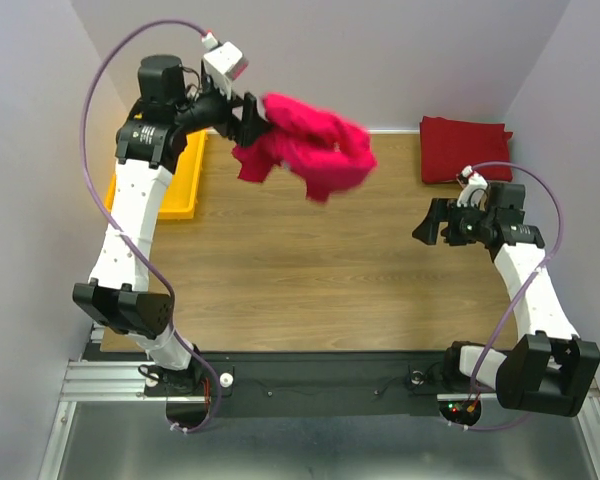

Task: Fold and stack the t-shirts
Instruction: Move the tshirt to the center of the board, then flatten the tshirt out

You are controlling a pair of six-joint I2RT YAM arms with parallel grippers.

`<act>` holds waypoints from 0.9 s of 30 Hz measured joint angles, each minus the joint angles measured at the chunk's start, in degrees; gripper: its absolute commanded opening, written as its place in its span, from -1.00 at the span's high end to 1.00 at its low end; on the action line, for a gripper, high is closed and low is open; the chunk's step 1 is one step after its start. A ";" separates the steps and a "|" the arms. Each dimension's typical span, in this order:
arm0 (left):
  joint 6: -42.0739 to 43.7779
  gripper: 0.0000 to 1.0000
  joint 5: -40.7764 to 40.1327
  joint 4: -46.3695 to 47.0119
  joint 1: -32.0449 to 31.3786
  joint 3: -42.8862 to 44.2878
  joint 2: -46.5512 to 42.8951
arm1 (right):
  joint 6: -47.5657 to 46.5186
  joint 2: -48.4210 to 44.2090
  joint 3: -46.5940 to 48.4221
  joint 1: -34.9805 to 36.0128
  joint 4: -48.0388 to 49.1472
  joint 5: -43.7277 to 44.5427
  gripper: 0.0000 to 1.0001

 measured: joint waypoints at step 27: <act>8.61 -0.74 -6.08 9.88 -9.11 -56.59 -1.51 | -7.13 18.40 5.46 11.85 -2.80 6.86 -0.87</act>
